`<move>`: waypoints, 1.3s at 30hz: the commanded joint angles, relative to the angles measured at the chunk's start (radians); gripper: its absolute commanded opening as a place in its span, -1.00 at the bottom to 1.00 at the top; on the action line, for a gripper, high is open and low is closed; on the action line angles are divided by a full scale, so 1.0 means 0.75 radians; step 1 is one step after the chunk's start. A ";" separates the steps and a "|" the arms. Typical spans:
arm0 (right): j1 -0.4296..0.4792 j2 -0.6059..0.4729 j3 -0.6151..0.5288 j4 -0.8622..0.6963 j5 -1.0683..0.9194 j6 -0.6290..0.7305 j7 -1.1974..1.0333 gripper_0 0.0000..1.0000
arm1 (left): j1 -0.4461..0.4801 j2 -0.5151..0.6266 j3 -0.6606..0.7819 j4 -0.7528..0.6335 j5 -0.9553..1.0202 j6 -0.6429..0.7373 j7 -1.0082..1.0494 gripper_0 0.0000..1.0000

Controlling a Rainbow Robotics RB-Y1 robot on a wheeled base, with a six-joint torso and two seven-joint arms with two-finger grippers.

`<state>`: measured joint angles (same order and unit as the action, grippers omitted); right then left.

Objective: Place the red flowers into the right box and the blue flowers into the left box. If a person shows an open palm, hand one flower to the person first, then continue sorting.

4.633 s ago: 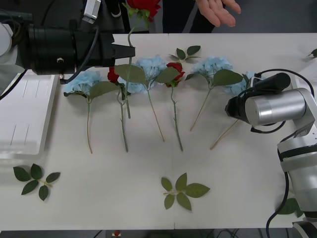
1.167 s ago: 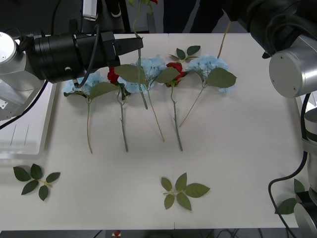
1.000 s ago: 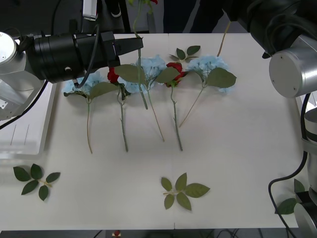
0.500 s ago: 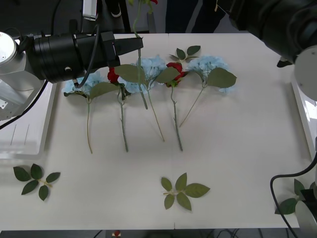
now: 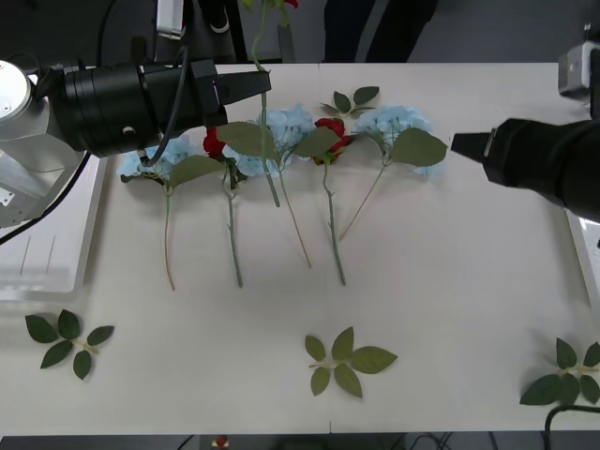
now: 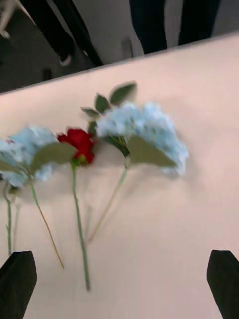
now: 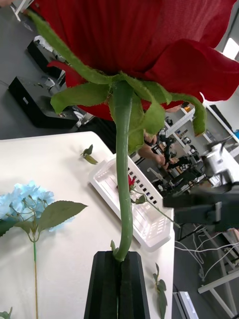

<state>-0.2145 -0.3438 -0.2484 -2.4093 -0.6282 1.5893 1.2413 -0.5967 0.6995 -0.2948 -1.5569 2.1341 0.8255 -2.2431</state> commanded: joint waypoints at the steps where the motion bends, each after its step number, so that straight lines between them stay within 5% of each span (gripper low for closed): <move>1: 0.049 -0.014 -0.002 0.216 -0.064 -0.019 0.094 1.00 | -0.006 0.006 0.009 -0.017 0.020 0.006 0.007 -0.99; 7: 0.008 -0.012 0.022 0.535 -0.124 -0.143 0.104 1.00 | -0.006 0.008 0.009 -0.017 0.028 0.006 -0.004 -0.99; 16: -0.176 -0.002 0.215 0.717 -0.093 -0.383 0.073 1.00 | -0.008 -0.012 -0.002 -0.017 0.026 0.008 -0.026 -0.98; 29: -0.252 0.000 0.061 0.967 -1.101 -0.340 0.791 1.00 | -0.008 -0.129 -0.100 -0.017 -0.048 -0.080 -0.134 -0.97; 39: -0.289 0.004 0.020 0.987 -1.179 -0.162 0.834 1.00 | -0.012 -0.225 -0.192 -0.019 -0.056 -0.240 -0.192 -0.97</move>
<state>-0.3962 -0.3440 -0.2171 -1.6620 -1.4989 1.4359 1.8273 -0.5967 0.5483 -0.4274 -1.5565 2.0996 0.6750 -2.3238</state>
